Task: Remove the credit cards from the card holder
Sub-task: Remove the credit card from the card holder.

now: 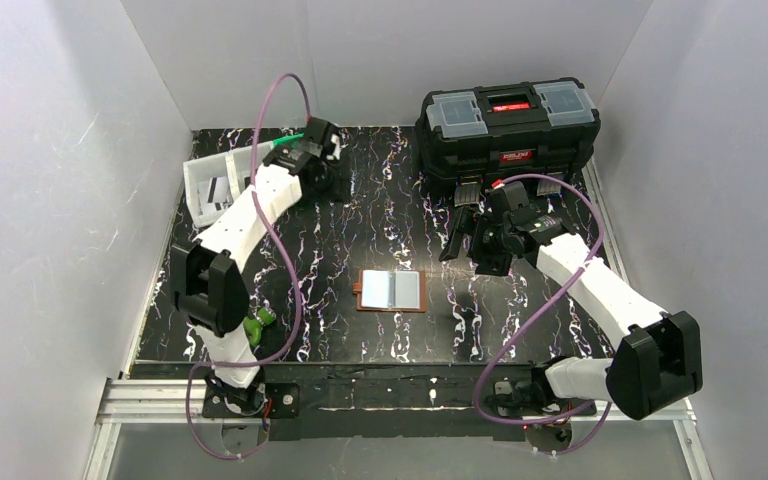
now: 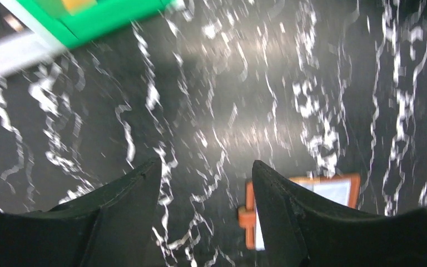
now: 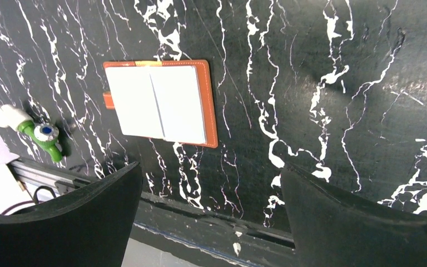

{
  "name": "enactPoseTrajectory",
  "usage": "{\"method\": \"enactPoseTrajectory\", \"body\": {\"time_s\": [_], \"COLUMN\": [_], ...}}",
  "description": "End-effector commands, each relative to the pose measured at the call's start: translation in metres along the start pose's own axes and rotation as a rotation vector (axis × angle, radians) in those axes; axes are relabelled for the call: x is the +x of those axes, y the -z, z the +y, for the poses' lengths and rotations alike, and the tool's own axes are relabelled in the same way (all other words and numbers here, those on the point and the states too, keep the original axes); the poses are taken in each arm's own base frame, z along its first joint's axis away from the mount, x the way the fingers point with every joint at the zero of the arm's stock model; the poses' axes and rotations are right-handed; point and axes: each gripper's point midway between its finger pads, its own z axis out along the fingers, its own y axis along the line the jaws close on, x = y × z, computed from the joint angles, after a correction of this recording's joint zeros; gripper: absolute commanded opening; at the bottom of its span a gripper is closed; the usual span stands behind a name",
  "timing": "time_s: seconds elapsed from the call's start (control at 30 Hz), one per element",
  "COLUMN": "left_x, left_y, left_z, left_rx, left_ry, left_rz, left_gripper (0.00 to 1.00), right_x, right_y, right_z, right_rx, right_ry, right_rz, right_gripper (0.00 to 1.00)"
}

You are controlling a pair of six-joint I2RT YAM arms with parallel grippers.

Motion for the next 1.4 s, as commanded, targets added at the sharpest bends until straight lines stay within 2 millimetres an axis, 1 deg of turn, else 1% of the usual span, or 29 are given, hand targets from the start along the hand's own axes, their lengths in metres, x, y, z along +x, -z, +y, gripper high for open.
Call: {"method": "enactPoseTrajectory", "body": {"time_s": [0.0,0.13,0.27,0.37,0.47,0.6,0.7,0.93,1.07,1.37], "left_x": [0.056,0.105,0.141,0.168,0.189,0.204,0.212,0.218,0.226,0.244], "left_y": [0.021,0.030,0.033,0.032,0.028,0.018,0.007,-0.011,-0.021,-0.040], "left_z": [-0.040,-0.073,-0.102,-0.127,-0.147,-0.165,-0.170,-0.171,-0.170,-0.159], "left_rx": [0.092,0.143,0.171,0.215,0.222,0.220,0.204,0.156,0.146,0.077], "left_ry": [-0.050,-0.107,-0.159,-0.198,-0.258,-0.315,-0.342,-0.387,-0.402,-0.446], "left_rz": [0.064,0.122,0.153,0.182,0.203,0.199,0.212,0.209,0.225,0.270], "left_gripper": [0.60,0.60,0.59,0.59,0.59,0.59,0.59,0.59,0.58,0.50], "right_x": [-0.014,-0.016,-0.017,-0.016,-0.014,-0.012,-0.010,-0.006,-0.003,-0.002], "right_y": [-0.006,-0.010,-0.015,-0.018,-0.021,-0.022,-0.022,-0.025,-0.028,-0.032], "right_z": [-0.001,-0.006,-0.010,-0.013,-0.017,-0.023,-0.025,-0.028,-0.028,-0.029], "right_rx": [-0.012,-0.013,-0.007,-0.006,-0.002,0.004,0.007,0.009,0.004,0.008], "right_ry": [-0.024,-0.056,-0.080,-0.099,-0.120,-0.145,-0.152,-0.161,-0.167,-0.172], "right_rz": [-0.041,-0.046,-0.042,-0.037,-0.034,-0.038,-0.036,-0.017,-0.003,0.007], "right_gripper": [1.00,1.00,1.00,1.00,1.00,1.00,1.00,1.00,1.00,1.00]}}
